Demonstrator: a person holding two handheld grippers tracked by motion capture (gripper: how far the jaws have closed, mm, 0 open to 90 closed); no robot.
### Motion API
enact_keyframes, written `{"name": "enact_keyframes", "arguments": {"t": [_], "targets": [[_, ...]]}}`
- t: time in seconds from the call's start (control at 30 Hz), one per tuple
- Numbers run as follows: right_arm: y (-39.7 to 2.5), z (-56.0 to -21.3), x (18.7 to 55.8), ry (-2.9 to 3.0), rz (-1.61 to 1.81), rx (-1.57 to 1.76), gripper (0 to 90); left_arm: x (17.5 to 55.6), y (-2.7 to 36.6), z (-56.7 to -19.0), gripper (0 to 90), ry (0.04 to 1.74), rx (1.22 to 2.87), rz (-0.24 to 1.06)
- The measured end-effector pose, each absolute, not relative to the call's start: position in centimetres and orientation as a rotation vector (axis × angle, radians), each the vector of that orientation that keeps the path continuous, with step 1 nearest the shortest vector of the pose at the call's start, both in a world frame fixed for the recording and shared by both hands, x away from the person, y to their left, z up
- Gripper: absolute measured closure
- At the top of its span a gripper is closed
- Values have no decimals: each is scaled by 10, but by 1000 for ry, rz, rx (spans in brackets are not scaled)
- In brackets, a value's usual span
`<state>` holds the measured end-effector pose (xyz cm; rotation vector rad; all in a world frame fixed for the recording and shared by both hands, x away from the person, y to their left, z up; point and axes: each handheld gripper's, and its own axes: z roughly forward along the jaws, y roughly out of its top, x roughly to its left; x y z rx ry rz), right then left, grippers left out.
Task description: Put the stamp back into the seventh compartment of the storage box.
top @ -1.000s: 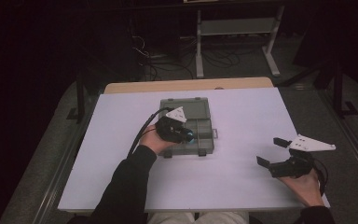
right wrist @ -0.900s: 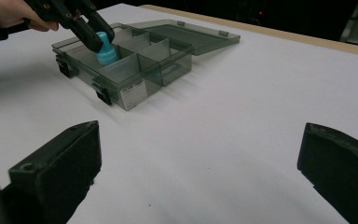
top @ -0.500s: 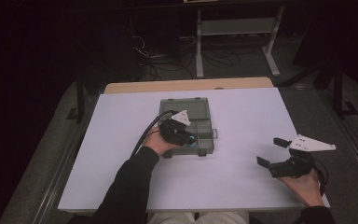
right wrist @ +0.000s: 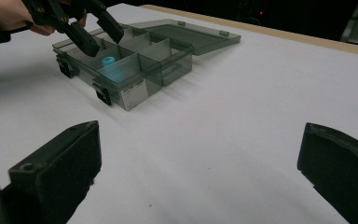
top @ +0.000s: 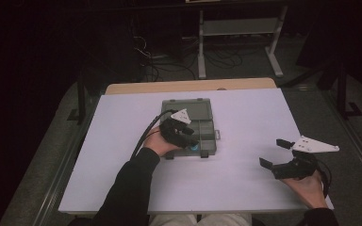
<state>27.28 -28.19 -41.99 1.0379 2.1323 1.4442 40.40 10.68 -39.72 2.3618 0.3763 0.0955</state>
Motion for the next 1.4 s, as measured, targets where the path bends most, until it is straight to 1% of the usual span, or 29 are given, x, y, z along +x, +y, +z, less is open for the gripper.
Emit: {"name": "enact_keyframes", "arguments": {"t": [0.03, 0.13, 0.17, 0.2, 0.23, 0.3, 0.47, 0.67, 0.93, 1.4], "targets": [[-282, -420, 273, 2134, 1444, 1039, 0, 403, 109, -395, 402, 381, 2354, 101], [-282, -420, 273, 2134, 1445, 1040, 0, 403, 111, -393, 372, 384, 2337, 97], [-281, -420, 273, 2135, 1444, 1040, 0, 402, 111, -392, 327, 387, 2336, 101], [-281, -420, 273, 2135, 1444, 1040, 0, 401, 112, -391, 327, 392, 2334, 106], [-281, -420, 273, 2133, 1441, 1041, 0, 401, 112, -391, 296, 397, 2328, 106], [-281, -420, 273, 2132, 1441, 1039, 0, 398, 112, -389, 282, 398, 2327, 104], [-281, -420, 273, 2133, 1440, 1040, 0, 394, 111, -384, 170, 401, 2305, 111], [-280, -419, 272, 2132, 1441, 1038, 0, 390, 116, -375, 83, 411, 2262, 125], [-280, -419, 272, 2131, 1440, 1037, 0, 384, 132, -363, 69, 414, 2234, 152], [-279, -419, 271, 2131, 1439, 1036, 0, 374, 159, -361, 64, 439, 2204, 192]]}}
